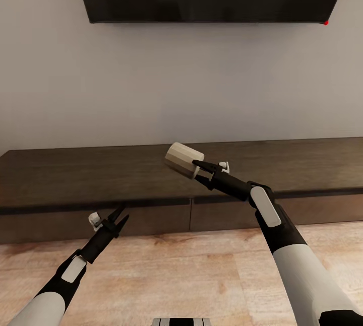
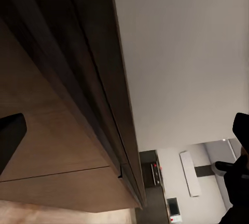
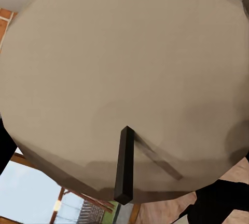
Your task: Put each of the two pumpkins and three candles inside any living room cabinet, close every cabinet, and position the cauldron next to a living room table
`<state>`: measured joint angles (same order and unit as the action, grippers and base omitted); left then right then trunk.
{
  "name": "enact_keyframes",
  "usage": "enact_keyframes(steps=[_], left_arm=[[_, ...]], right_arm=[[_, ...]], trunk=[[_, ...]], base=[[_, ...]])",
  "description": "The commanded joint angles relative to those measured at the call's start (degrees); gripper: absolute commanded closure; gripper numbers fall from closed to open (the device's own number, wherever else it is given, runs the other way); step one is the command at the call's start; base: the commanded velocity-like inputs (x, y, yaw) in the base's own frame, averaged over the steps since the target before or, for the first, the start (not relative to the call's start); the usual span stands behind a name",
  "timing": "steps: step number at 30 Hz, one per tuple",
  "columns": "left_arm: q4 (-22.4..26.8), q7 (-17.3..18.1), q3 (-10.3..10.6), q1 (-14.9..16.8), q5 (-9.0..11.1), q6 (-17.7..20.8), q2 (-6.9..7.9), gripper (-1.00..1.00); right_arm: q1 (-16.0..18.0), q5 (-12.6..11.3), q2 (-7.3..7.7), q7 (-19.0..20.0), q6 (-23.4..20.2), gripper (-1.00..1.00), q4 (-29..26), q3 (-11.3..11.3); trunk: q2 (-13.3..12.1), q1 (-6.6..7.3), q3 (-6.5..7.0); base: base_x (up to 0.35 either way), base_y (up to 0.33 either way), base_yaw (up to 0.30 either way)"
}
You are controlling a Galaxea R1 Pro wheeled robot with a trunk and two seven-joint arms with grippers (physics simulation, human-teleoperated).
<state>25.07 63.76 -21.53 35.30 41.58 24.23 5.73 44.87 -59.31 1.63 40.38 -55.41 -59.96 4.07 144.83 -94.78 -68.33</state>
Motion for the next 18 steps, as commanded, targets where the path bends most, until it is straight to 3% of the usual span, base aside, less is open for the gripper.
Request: enact_keyframes(steps=[1,13,18], left_arm=[[-0.03,0.14,-0.09,0.03,0.16,0.56,-0.01,-1.0],[-0.03,0.2,-0.18,0.03,0.16,0.6,0.08,-1.0],[-0.03,0.22,-0.18,0.03,0.16,0.64,0.32,-1.0]], right_arm=[[0.04,-0.02,0.04,0.22,-0.14,1.0,0.02,0.06],[0.04,-0.02,0.04,0.18,-0.14,1.0,0.02,0.06],[0.04,-0.02,0.04,0.19,-0.14,1.0,0.02,0.06]], trunk=[[0.02,0.01,-0.04],[0.02,0.01,-0.04],[0.08,-0.12,-1.15]], base=[[0.0,0.0,0.0],[0.0,0.0,0.0],[0.0,0.0,0.0]])
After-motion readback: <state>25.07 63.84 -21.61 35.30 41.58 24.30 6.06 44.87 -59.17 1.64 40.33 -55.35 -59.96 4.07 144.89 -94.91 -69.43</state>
